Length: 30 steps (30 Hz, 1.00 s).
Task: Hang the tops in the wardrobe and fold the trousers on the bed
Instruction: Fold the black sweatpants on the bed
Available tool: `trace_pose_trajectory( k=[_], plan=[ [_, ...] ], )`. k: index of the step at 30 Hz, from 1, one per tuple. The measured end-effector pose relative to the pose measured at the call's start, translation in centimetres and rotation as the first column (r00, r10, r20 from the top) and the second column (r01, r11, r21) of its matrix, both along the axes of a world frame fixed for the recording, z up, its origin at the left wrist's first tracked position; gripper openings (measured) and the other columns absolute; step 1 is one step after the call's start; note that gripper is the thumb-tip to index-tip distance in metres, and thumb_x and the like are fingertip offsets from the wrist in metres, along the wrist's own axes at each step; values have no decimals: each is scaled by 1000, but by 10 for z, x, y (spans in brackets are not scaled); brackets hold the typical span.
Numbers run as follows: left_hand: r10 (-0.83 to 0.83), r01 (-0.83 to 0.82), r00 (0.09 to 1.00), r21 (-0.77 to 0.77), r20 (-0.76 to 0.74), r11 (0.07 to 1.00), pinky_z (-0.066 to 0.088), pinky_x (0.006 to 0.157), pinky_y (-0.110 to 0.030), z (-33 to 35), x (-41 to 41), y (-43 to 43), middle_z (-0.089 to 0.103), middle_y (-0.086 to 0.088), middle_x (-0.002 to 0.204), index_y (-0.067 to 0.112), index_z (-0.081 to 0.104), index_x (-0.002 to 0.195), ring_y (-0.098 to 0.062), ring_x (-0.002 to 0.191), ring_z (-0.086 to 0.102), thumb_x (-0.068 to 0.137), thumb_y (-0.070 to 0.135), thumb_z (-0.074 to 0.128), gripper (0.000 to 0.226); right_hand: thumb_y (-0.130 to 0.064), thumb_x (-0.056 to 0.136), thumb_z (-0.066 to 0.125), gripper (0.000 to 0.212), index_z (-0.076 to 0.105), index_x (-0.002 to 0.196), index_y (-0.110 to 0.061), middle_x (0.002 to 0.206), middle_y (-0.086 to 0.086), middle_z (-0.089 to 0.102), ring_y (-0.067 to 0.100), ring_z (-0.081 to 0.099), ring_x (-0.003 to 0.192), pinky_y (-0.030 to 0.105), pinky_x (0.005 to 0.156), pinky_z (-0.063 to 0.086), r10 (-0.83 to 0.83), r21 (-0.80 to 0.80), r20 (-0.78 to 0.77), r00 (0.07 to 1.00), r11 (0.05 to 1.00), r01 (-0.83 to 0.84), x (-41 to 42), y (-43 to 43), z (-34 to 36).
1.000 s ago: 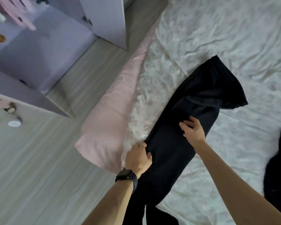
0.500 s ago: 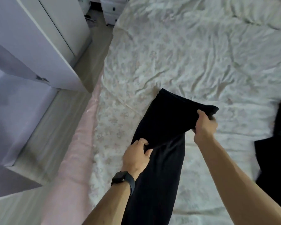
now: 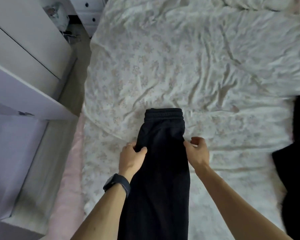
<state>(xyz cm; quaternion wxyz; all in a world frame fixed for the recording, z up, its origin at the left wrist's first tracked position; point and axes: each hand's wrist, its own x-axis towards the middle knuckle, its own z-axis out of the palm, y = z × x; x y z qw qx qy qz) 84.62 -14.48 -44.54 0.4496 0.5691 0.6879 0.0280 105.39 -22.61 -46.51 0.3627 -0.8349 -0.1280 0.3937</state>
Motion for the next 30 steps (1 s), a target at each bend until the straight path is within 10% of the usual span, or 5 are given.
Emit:
trace_pose_trajectory(
  k=[9, 15, 20, 27, 30],
  plan=[
    [77, -69, 980, -52, 181, 996, 55, 86, -35, -22, 61, 80, 71, 6, 105, 24, 68, 109, -18, 98, 67, 91, 49, 69, 31, -32, 94, 60, 22, 72, 99, -15, 64, -6, 63, 11, 60, 58, 23, 51, 47, 78, -128, -461, 884, 980, -154, 18, -41, -3],
    [83, -49, 948, -118, 308, 992, 58, 67, -20, -8, 73, 100, 77, 2, 102, 20, 71, 115, -14, 91, 74, 89, 29, 77, 28, -48, 92, 68, 29, 70, 109, -24, 93, -9, 75, 1, 70, 69, 17, 57, 50, 90, 69, -558, 825, 996, -62, -2, -51, 3],
    [170, -108, 881, -163, 441, 981, 60, 76, -28, 4, 75, 122, 77, 0, 106, 17, 71, 120, -15, 97, 74, 87, 29, 79, 36, -37, 87, 71, 14, 68, 100, -34, 87, -20, 70, 0, 69, 74, 11, 61, 49, 72, 178, -225, 972, 984, -32, 11, -10, 9],
    [-73, 81, 995, 133, -66, 988, 47, 103, -40, -6, 92, 78, 49, -7, 142, 13, 42, 144, -27, 130, 49, 93, 43, 67, 65, -53, 89, 66, 27, 62, 108, -34, 96, -21, 65, -3, 67, 85, 14, 70, 51, -146, 73, -277, 950, 982, 172, -30, -70, 10],
    [-323, 402, 914, 432, -245, 807, 45, 97, -44, 15, 92, 5, 42, -4, 142, 20, 44, 138, -27, 127, 45, 91, 45, 66, 57, -45, 92, 59, 11, 64, 97, -36, 94, -17, 69, 7, 69, 88, 24, 75, 53, -324, -50, -245, 914, 946, 322, -46, -126, 7]
  ],
)
